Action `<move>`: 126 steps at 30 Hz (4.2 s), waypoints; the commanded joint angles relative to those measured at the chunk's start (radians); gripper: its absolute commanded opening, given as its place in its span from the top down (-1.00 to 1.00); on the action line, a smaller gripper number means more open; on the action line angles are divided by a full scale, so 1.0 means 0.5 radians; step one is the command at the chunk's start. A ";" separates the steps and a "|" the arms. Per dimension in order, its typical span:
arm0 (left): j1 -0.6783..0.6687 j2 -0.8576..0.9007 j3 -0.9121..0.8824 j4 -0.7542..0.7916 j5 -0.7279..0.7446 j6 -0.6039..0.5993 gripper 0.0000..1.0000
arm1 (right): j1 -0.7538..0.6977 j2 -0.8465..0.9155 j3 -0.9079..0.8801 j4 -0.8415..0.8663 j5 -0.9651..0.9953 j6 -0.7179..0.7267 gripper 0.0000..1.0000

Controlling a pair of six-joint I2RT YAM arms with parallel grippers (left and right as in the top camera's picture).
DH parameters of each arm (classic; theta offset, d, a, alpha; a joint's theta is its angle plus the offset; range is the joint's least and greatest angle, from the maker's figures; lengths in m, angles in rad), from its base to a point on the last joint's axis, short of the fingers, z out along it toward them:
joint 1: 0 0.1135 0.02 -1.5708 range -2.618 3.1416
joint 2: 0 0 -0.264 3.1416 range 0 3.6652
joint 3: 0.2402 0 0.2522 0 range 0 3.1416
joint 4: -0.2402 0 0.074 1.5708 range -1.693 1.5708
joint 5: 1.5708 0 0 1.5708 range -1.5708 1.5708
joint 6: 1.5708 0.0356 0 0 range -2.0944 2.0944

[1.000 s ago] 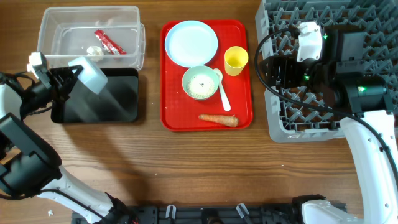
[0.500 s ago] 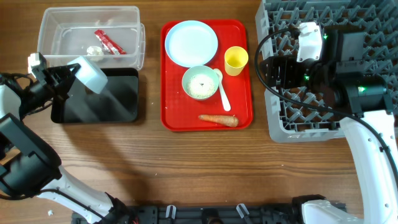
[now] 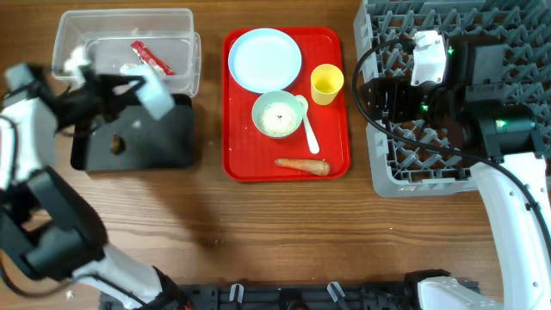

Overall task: Sort waste into correct bins and load items into the dishwasher rack
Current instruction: 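Tilt the blue bowl over the black tray to dump the food, then carry the empty blue bowl back onto the red tray and release, then grasp the green bowl of rice with left gripper and lift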

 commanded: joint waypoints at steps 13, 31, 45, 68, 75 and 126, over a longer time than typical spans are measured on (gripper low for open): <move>-1.363 -0.481 0.066 -0.027 -2.026 -0.008 0.92 | 0.014 0.016 0.041 -0.004 0.018 0.027 -0.99; -1.867 -0.456 -0.277 0.046 -2.319 -0.379 0.92 | 0.014 0.016 0.041 -0.002 0.019 0.024 -1.00; -1.979 -0.288 -0.477 0.243 -2.364 -0.378 0.88 | 0.014 0.039 0.041 -0.004 0.018 0.025 -0.99; -1.917 -0.229 -0.206 0.557 -2.366 0.330 -0.59 | 0.014 0.042 0.041 0.011 0.027 0.023 -0.99; -1.920 -0.029 -0.206 0.710 -2.374 0.702 -0.40 | 0.014 0.042 0.041 0.011 0.027 0.023 -0.99; -2.010 0.343 -0.211 1.003 -2.491 0.585 0.85 | 0.014 0.042 0.041 0.006 0.027 0.024 -0.99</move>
